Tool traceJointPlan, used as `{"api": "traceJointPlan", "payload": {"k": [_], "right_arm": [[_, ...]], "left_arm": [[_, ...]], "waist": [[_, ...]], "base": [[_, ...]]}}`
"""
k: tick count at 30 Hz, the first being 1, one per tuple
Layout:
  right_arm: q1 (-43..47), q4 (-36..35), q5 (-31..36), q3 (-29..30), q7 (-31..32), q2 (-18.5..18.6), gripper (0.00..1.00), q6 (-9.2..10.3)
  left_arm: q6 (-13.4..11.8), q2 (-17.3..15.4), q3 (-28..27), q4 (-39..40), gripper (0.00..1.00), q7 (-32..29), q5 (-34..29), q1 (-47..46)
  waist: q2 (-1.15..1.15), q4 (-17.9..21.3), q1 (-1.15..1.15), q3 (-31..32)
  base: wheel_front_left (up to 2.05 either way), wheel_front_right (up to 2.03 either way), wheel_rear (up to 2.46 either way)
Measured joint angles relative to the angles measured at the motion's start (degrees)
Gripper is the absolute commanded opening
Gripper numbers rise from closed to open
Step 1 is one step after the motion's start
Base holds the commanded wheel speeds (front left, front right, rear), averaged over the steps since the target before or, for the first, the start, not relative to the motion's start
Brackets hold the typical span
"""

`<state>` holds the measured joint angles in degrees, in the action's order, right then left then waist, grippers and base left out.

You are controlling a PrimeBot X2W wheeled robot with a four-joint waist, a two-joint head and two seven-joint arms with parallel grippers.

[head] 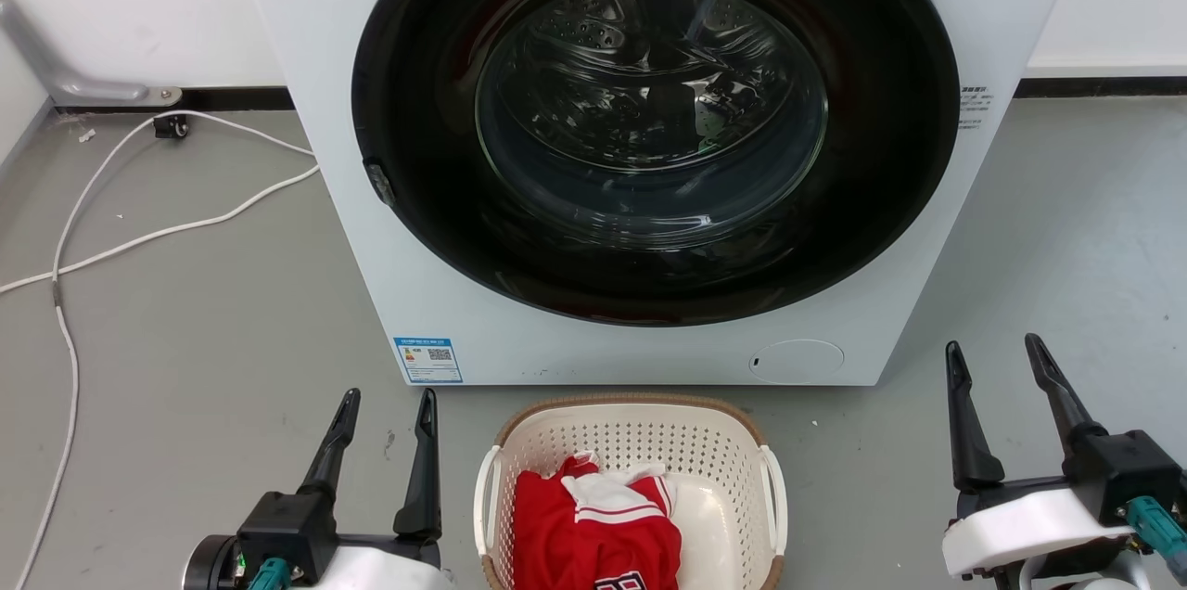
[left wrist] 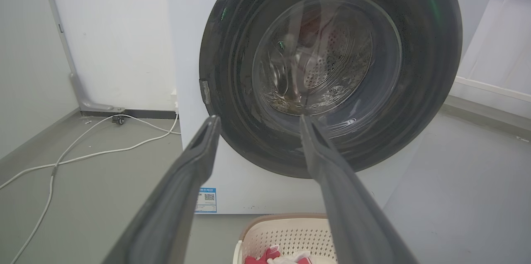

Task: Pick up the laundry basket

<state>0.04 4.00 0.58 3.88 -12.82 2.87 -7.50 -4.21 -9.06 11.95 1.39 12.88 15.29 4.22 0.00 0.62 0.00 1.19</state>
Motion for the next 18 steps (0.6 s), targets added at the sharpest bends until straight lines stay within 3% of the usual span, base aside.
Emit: {"api": "traceJointPlan", "payload": {"k": [8, 18], "right_arm": [[0.0, 0.6, 3.3, 0.0, -1.0, 0.0, 1.00, 0.00], [0.1, 1.3, 4.7, -0.5, -1.9, 0.0, 1.00, 0.00]], "left_arm": [[3.2, 1.4, -1.7, -0.9, 1.00, 0.9, -7.1, 0.6], [3.5, 2.8, -2.7, -0.5, 1.00, 1.9, -11.8, 1.2]], "waist": [[0.00, 0.2, 0.00, 0.0], [0.00, 0.2, 0.00, 0.2]], "base": [[0.00, 0.00, 0.00], [0.00, 0.00, 0.00]]}}
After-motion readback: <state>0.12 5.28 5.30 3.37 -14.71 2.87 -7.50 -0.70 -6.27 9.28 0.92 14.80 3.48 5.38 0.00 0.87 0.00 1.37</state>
